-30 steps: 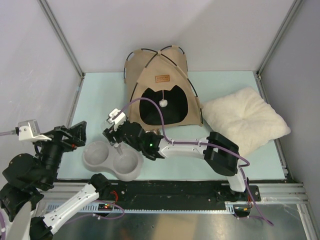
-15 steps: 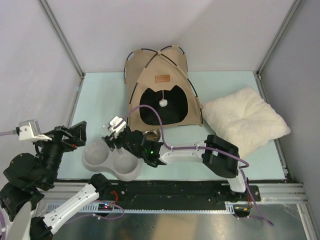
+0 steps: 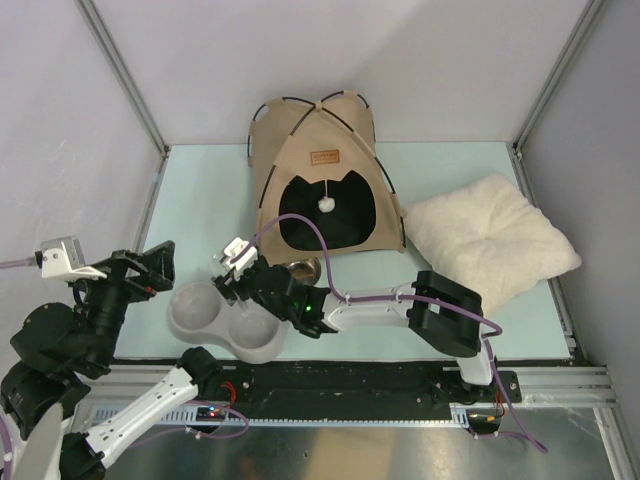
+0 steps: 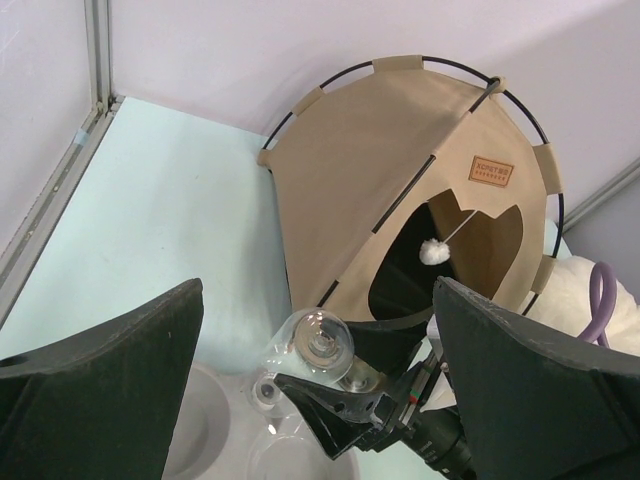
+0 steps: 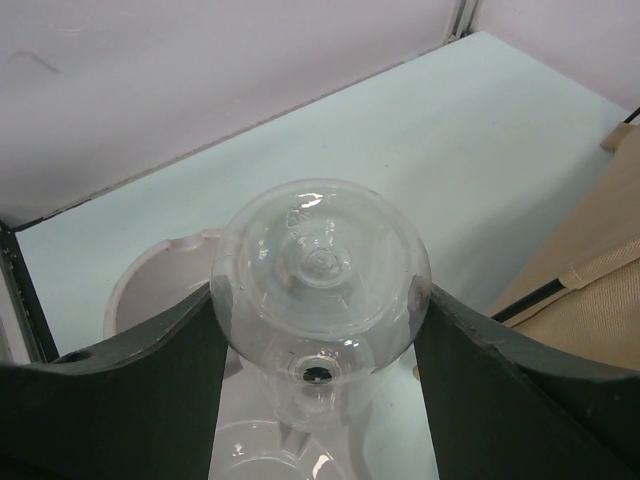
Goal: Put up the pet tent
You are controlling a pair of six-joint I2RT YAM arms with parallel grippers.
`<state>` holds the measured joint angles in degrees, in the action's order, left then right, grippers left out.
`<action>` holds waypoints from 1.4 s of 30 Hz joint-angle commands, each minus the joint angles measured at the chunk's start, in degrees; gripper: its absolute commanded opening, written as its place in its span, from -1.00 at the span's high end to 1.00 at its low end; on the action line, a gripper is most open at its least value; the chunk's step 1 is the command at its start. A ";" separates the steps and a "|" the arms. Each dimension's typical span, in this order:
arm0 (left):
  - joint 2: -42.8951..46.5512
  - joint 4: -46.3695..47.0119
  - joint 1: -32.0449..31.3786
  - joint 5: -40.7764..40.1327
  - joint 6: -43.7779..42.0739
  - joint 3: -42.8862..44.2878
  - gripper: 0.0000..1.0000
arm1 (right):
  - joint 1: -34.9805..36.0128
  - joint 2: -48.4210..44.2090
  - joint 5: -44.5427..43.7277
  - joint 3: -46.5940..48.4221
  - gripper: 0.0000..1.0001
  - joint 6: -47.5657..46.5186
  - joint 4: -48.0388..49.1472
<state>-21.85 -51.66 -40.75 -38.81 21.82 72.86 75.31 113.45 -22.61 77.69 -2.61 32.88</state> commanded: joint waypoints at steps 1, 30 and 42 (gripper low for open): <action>-1.32 0.43 -0.18 -0.76 -1.24 -0.04 -0.99 | -0.03 -0.64 0.14 -0.54 0.10 -0.77 -1.83; -0.78 0.50 -0.13 -1.01 -1.54 -0.41 -0.99 | 1.69 3.63 -1.10 -0.63 -0.35 3.13 -9.08; -0.81 0.43 -0.20 -1.34 -1.82 0.12 -0.99 | 1.76 -2.86 -0.37 0.65 -0.98 2.84 -10.12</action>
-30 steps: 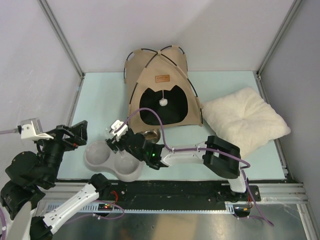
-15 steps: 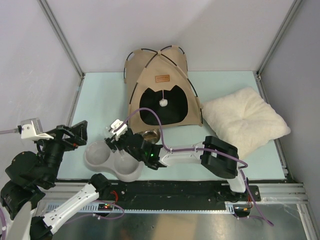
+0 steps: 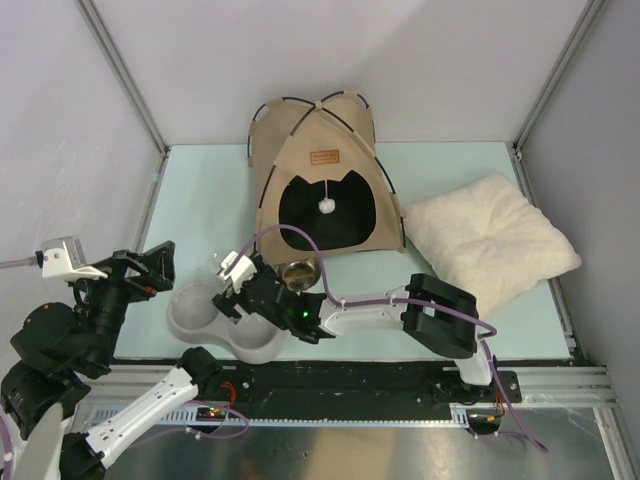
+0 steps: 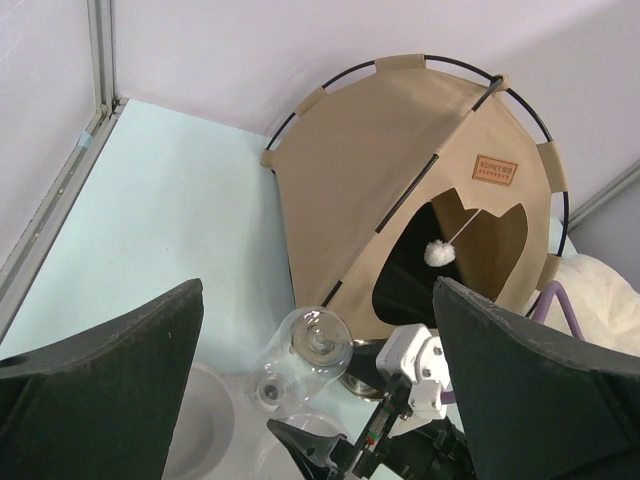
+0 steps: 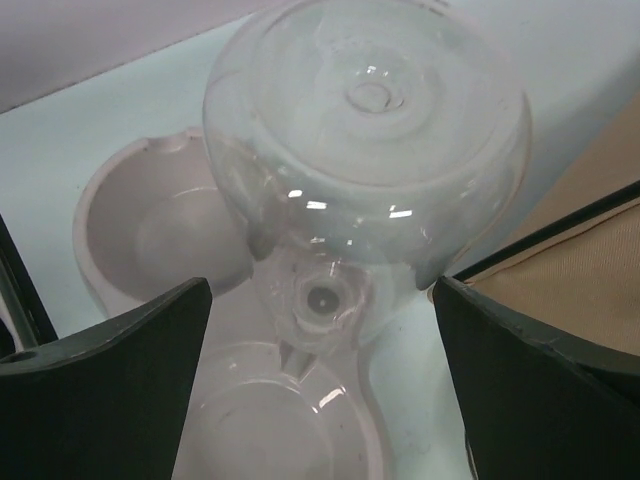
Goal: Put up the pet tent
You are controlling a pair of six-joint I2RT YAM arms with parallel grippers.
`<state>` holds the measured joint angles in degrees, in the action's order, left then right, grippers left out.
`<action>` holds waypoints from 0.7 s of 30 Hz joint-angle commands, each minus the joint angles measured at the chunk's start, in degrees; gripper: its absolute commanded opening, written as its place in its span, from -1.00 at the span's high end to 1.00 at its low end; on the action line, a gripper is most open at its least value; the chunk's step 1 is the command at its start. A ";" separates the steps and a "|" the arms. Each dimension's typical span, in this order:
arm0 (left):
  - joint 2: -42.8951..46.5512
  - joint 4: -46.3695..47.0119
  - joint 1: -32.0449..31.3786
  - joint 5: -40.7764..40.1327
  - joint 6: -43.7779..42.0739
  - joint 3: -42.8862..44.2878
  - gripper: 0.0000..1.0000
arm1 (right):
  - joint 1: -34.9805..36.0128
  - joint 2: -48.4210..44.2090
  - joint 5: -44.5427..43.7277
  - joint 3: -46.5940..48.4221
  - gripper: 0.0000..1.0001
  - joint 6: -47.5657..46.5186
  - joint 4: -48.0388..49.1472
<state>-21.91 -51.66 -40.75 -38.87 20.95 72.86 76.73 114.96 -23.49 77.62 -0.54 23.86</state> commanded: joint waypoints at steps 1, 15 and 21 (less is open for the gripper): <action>-0.71 0.43 -0.20 -1.28 -0.93 0.15 -0.99 | 0.39 -5.08 0.75 0.70 -0.98 0.91 -1.44; -2.16 0.58 -0.14 -1.04 0.03 -1.01 -0.99 | 0.44 -22.43 -0.88 -14.81 -0.90 5.62 -7.42; -4.44 0.87 -0.18 -0.11 1.68 -2.20 -0.99 | -7.20 -26.71 -1.67 -20.32 -0.51 22.47 -19.38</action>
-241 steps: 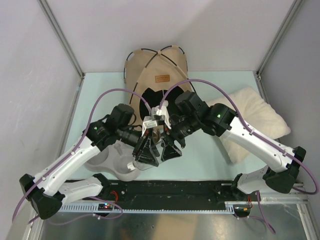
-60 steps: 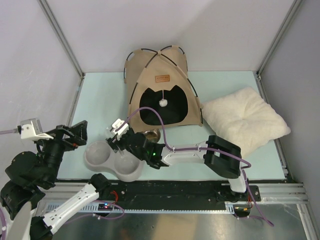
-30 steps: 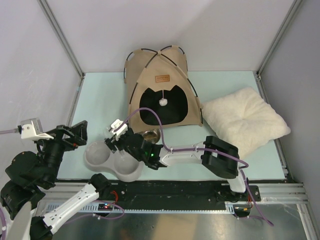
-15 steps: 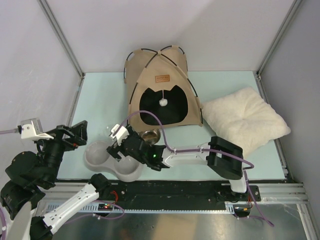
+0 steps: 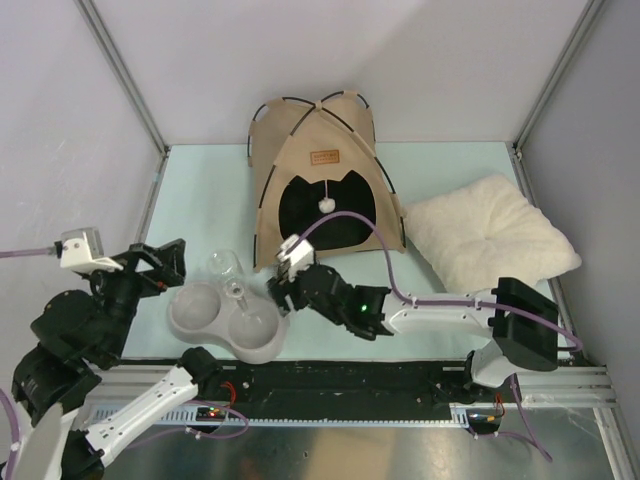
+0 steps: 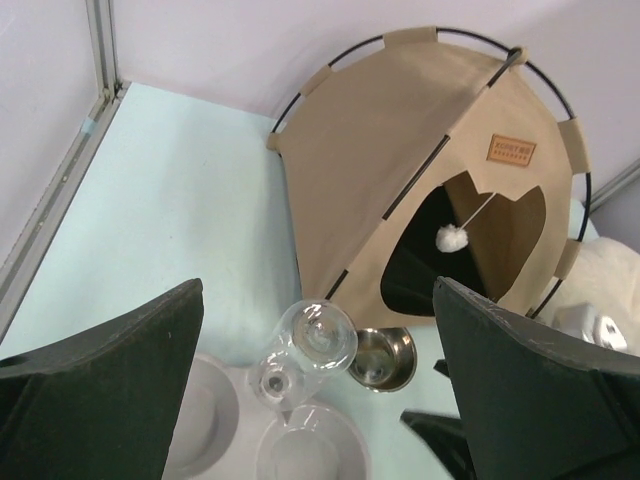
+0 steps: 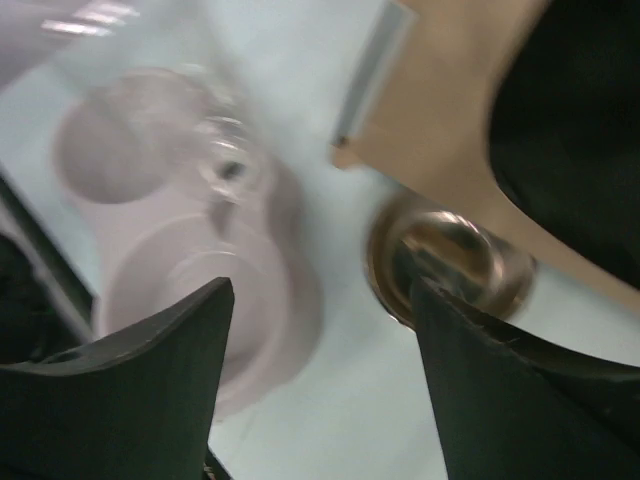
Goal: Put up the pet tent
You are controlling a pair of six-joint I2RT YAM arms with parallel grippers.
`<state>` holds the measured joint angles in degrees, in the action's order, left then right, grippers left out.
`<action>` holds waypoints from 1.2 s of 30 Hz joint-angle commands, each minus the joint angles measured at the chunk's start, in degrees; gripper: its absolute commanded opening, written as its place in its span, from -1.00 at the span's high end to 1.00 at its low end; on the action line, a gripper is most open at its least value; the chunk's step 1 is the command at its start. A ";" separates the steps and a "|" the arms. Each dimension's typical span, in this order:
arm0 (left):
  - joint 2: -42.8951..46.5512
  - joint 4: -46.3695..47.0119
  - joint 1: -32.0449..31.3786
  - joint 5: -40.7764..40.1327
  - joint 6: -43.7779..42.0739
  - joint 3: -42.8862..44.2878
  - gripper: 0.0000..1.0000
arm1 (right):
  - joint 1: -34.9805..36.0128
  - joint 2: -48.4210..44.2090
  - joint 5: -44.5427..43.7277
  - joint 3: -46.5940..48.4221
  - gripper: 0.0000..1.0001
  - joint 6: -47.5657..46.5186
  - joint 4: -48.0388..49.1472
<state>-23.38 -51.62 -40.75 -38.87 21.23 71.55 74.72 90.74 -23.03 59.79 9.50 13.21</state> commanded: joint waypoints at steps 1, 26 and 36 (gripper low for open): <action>-3.51 0.87 -0.15 0.13 1.59 -1.02 -0.99 | -6.43 -2.54 -3.22 -2.71 -0.43 15.31 -10.40; -6.83 1.24 -0.16 2.82 5.20 -1.04 -0.99 | -18.84 14.95 -0.82 2.17 -0.08 32.44 -16.09; -9.45 1.47 -0.13 6.64 4.72 -0.43 -0.99 | -17.89 10.32 -1.74 1.74 0.93 29.96 -20.38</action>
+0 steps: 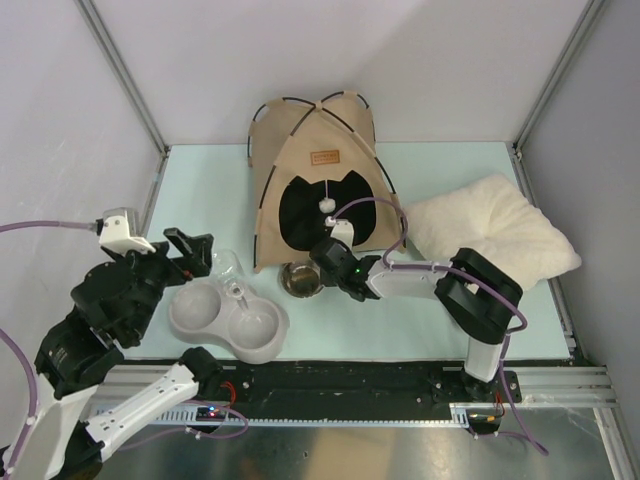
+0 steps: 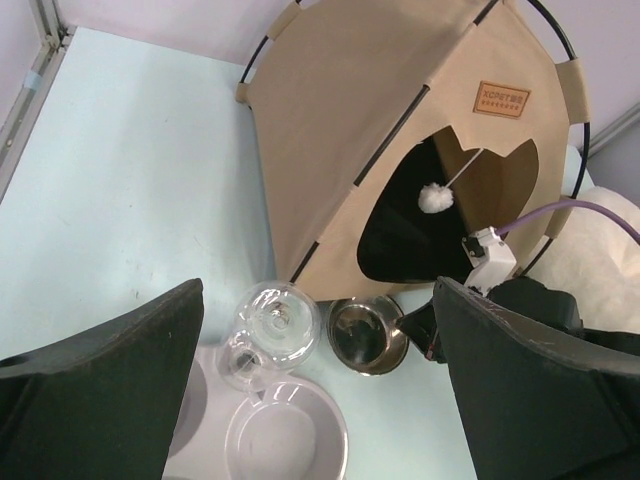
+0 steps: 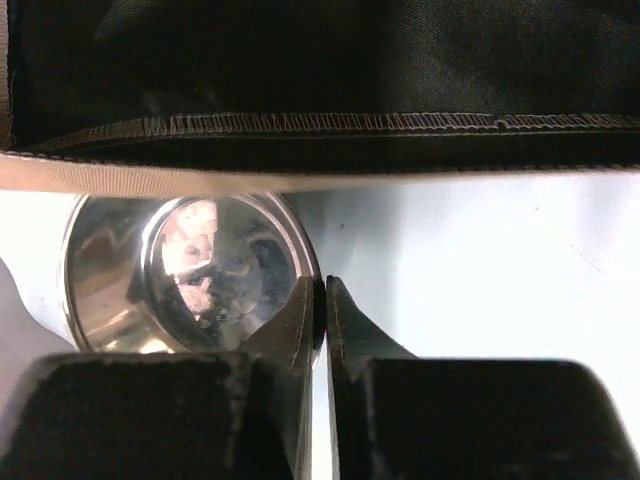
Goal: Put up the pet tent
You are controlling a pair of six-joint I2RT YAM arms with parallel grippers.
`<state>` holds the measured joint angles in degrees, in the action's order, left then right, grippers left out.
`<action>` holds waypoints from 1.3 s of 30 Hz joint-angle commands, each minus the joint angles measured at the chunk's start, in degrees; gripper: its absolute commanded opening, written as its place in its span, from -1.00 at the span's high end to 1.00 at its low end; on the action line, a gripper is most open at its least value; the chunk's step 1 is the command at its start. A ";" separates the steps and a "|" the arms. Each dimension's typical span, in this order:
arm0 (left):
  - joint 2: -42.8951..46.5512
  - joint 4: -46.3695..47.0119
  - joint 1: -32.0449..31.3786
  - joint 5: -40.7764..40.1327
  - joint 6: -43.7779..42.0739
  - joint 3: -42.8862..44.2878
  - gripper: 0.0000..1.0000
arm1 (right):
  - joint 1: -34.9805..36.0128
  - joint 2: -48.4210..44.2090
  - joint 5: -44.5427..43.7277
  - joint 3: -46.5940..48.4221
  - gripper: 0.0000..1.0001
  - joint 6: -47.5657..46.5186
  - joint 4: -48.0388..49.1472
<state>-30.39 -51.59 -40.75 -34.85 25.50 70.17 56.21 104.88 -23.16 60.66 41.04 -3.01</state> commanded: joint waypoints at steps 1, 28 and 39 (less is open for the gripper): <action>-3.16 1.60 -0.12 3.22 0.31 1.07 -0.99 | 0.82 -5.09 -1.62 0.60 0.96 -2.28 -4.71; -17.82 17.17 -0.18 38.60 -0.32 -1.79 -0.99 | -5.22 -46.83 19.74 -1.64 1.00 -19.17 -4.22; -21.46 18.62 -0.52 40.82 3.21 -3.43 -0.15 | -5.05 -48.36 26.27 -0.40 1.00 -17.61 -1.07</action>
<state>-51.77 -35.42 -40.82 4.32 27.07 66.92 51.13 57.39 0.60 57.52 23.31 -7.53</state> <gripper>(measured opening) 0.692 0.043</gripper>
